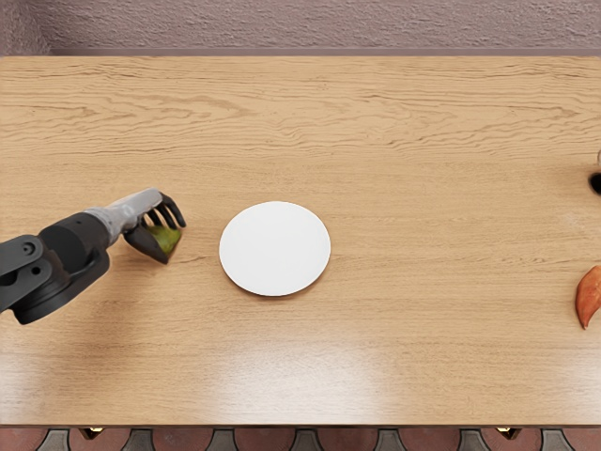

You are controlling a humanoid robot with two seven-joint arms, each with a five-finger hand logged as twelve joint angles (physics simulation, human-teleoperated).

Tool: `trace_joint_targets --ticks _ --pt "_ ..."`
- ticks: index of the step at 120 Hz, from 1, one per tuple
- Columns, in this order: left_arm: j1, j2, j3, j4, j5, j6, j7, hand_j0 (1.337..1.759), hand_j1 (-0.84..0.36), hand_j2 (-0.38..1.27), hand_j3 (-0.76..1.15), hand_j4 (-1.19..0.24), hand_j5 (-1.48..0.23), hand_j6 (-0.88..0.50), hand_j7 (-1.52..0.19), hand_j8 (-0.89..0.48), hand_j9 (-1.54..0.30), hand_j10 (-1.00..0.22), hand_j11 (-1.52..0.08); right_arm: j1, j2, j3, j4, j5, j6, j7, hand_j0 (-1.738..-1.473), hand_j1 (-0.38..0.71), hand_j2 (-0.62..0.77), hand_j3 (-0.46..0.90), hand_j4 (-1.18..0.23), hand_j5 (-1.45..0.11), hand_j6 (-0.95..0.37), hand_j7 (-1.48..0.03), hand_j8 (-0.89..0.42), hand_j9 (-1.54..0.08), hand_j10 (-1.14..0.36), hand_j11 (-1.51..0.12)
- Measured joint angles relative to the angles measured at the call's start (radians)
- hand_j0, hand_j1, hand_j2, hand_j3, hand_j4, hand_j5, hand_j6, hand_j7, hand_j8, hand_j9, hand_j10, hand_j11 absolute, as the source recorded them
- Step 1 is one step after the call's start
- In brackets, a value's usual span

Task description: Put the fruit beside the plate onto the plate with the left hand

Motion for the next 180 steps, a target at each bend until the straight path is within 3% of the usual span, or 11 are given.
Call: trace_joint_targets --ticks 35,70,99,129,153,159,171,180 --pt "-0.016 0.003 -0.004 0.012 -0.028 -0.005 0.0 1.651 -0.23 0.29 0.0 -0.66 -0.82 -0.53 -0.83 -0.47 -0.86 -0.58 -0.86 0.0 0.0 0.0 0.0 0.0 0.0 0.0 -1.658 -0.33 0.0 0.0 -0.01 -0.02 -0.01 -0.02 -0.01 -0.02 -0.02 -0.02" --pt "-0.137 0.011 -0.045 0.046 -0.301 -0.025 0.0 1.655 -0.29 0.37 0.0 -0.66 -0.9 -0.53 -0.88 -0.42 -0.88 -0.53 -0.88 0.0 0.0 0.0 0.0 0.0 0.001 0.0 -1.658 -0.33 0.0 0.0 -0.02 -0.02 -0.01 -0.02 -0.01 -0.02 -0.01 -0.02" --pt "-0.14 -0.002 -0.123 0.071 -0.453 -0.159 0.0 1.656 -0.31 0.41 0.0 -0.66 -0.91 -0.52 -0.9 -0.41 -0.88 -0.52 -0.89 0.0 0.0 0.0 0.0 0.0 0.001 0.0 -1.658 -0.33 0.0 0.0 -0.02 -0.02 -0.01 -0.02 -0.01 -0.02 -0.01 -0.02" --pt "-0.14 -0.112 -0.129 0.074 -0.484 -0.213 0.0 1.657 -0.33 0.46 0.0 -0.67 -0.91 -0.56 -0.9 -0.43 -0.88 -0.52 -0.89 0.0 0.0 0.0 0.0 0.0 0.001 0.0 -1.658 -0.33 0.0 0.0 -0.02 -0.02 -0.01 -0.02 -0.01 -0.02 -0.01 -0.02" --pt "-0.136 -0.132 -0.126 0.073 -0.486 -0.22 0.0 1.657 -0.33 0.48 0.0 -0.66 -0.91 -0.57 -0.9 -0.45 -0.88 -0.53 -0.88 0.0 0.0 0.0 0.0 0.0 0.001 0.0 -1.658 -0.33 0.0 0.0 -0.02 -0.02 -0.01 -0.02 -0.01 -0.02 -0.01 -0.02" --pt "-0.139 -0.132 -0.128 0.073 -0.486 -0.223 0.0 1.657 -0.28 0.4 0.0 -0.6 -0.82 -0.58 -0.81 -0.43 -0.8 -0.5 -0.8 0.0 0.0 0.0 0.0 0.0 0.001 0.0 -1.658 -0.33 0.0 0.0 -0.02 -0.02 -0.01 -0.02 -0.01 -0.02 -0.01 -0.02" --pt "-0.152 -0.135 -0.161 0.073 -0.516 -0.241 0.0 1.658 -0.04 0.25 0.0 -0.37 -0.5 -0.36 -0.5 -0.27 -0.49 -0.31 -0.49 0.0 0.0 0.0 0.0 0.0 0.001 0.0 -1.658 -0.33 0.0 0.0 -0.02 -0.02 -0.01 -0.02 -0.01 -0.02 -0.01 -0.02" --pt "-0.151 -0.104 -0.23 0.083 -0.633 -0.35 0.0 1.658 0.08 0.17 0.0 -0.26 -0.35 -0.25 -0.35 -0.19 -0.34 -0.22 -0.34 0.0 0.0 0.0 0.0 0.0 0.001 0.0 -1.658 -0.33 0.0 0.0 -0.02 -0.02 -0.01 -0.02 -0.01 -0.02 -0.01 -0.02"
